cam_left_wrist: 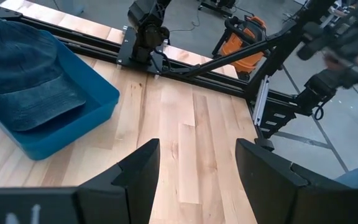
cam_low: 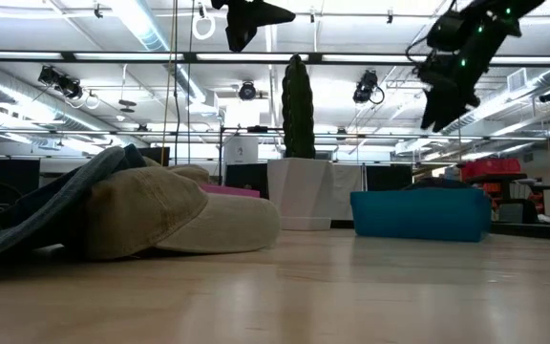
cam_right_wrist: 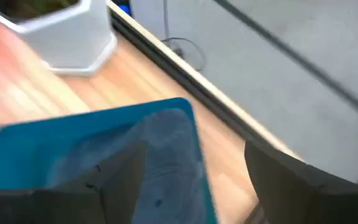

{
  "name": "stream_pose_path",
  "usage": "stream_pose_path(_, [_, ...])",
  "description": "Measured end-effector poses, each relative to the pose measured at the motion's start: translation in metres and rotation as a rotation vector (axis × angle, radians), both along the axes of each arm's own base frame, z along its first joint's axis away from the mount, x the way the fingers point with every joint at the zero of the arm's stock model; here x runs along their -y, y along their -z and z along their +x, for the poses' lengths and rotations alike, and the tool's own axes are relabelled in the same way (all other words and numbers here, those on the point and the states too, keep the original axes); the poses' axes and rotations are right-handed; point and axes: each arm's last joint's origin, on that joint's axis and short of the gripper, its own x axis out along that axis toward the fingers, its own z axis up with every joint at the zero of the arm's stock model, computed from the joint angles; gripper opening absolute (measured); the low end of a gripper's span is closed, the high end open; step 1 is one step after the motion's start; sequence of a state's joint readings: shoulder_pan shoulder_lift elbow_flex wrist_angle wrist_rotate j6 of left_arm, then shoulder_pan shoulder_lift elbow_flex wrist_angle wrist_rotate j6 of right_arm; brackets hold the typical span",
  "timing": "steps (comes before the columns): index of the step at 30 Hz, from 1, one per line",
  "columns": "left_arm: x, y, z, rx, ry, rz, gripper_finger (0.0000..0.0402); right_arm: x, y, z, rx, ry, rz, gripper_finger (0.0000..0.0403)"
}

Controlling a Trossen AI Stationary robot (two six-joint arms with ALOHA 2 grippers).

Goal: Pick & Place hat
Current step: Put the blue cap into the blue bin

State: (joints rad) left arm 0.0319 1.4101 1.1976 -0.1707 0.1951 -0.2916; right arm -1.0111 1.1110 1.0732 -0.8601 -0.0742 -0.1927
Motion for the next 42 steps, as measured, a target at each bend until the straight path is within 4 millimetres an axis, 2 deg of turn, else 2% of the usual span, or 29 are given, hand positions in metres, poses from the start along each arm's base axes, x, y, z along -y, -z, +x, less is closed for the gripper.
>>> stream_pose_path(4, [0.0, 0.001, 0.0, -0.012, 0.0, 0.0, 0.0213, -0.011, -0.021, -0.003, 0.09, -0.006, 0.097, 0.0267])
stream_pose_path(7, [0.0, 0.003, -0.001, -0.036, 0.0, -0.003, 0.0213, -0.026, -0.029, -0.004, 0.13, -0.04, 0.13, 0.023])
stream_pose_path(10, [0.0, 0.004, -0.002, -0.042, -0.002, -0.005, 0.0213, -0.047, -0.035, -0.007, 0.166, -0.085, 0.173, 0.0169])
stream_pose_path(15, [0.0, 0.004, -0.002, -0.045, -0.001, -0.005, 0.0213, -0.077, -0.046, -0.009, 0.297, -0.186, 0.247, 0.0034])
stream_pose_path(17, [0.0, 0.004, -0.002, -0.045, -0.001, -0.005, 0.0213, -0.089, -0.051, -0.009, 0.355, -0.236, 0.267, 0.0011])
stream_pose_path(22, [0.0, 0.004, -0.002, -0.046, -0.001, -0.006, 0.0213, -0.112, -0.059, -0.009, 0.434, -0.33, 0.299, 0.001])
stream_pose_path(27, [0.0, 0.004, -0.002, -0.047, -0.004, -0.012, 0.0213, -0.123, -0.049, 0.002, 0.527, -0.372, 0.365, 0.0009])
stream_pose_path(31, [0.003, 0.004, -0.002, -0.048, 0.0, -0.02, 0.0213, -0.129, -0.03, 0.019, 0.634, -0.435, 0.455, 0.0026])
stream_pose_path(36, [0.014, 0.004, -0.005, -0.074, 0.031, -0.035, 0.0211, -0.137, 0.005, 0.044, 0.768, -0.47, 0.549, 0.0034])
stream_pose_path(42, [0.031, 0.001, -0.021, -0.156, 0.059, -0.093, 0.018, -0.147, 0.036, 0.063, 0.961, -0.52, 0.652, 0.0031])
